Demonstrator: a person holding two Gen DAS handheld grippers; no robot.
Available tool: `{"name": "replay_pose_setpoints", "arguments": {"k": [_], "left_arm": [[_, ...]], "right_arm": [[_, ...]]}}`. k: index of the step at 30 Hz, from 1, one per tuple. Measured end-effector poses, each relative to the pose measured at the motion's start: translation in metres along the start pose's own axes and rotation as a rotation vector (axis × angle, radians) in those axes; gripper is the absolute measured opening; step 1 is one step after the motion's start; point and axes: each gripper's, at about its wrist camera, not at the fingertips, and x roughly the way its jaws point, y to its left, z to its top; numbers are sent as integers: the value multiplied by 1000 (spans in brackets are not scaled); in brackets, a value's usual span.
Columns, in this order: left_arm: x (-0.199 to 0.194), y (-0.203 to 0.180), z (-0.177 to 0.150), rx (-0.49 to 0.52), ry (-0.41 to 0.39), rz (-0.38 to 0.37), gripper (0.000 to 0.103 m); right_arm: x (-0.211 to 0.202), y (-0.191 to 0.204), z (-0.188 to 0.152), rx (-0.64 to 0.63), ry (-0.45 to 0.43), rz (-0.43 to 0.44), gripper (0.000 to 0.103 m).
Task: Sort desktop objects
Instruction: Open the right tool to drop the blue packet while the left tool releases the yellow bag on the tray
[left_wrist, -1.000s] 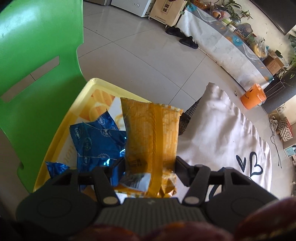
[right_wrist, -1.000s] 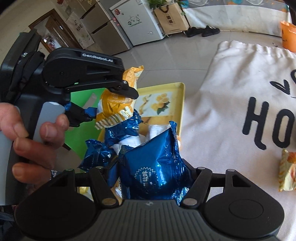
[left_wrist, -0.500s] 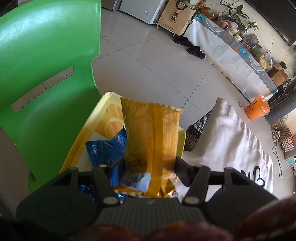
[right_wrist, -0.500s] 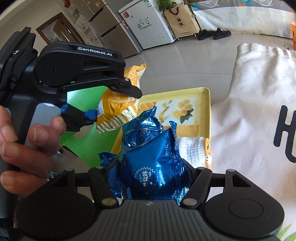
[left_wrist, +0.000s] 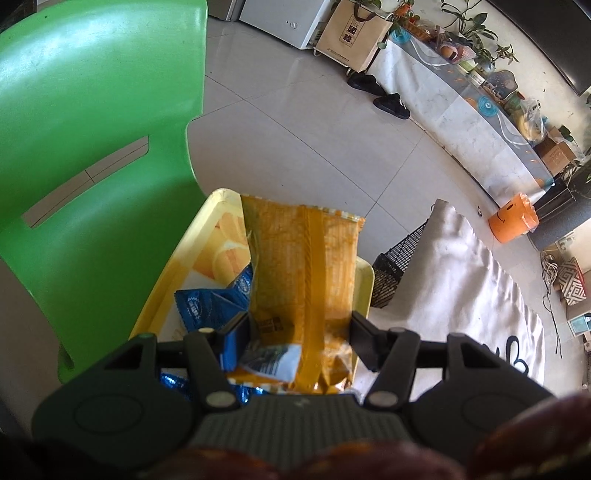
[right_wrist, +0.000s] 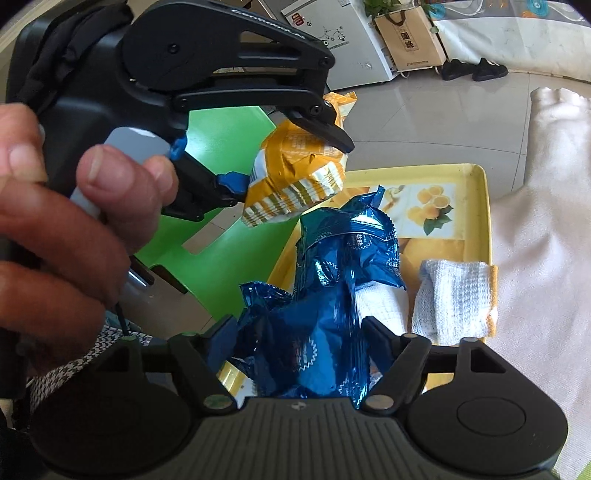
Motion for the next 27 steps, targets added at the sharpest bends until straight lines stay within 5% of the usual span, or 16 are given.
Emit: {"name": "replay_pose_setpoints", "arguments": {"k": [17, 22, 27], "left_arm": [[18, -31, 5, 29, -53, -74, 58], [35, -45, 0, 68, -43, -35, 57], [41, -51, -6, 84, -64, 27, 79]], "right_arm": [[-42, -24, 3, 46, -9, -66, 81], [-62, -32, -1, 58, 3, -89, 81], [-79, -48, -4, 80, 16, -125, 81]]}}
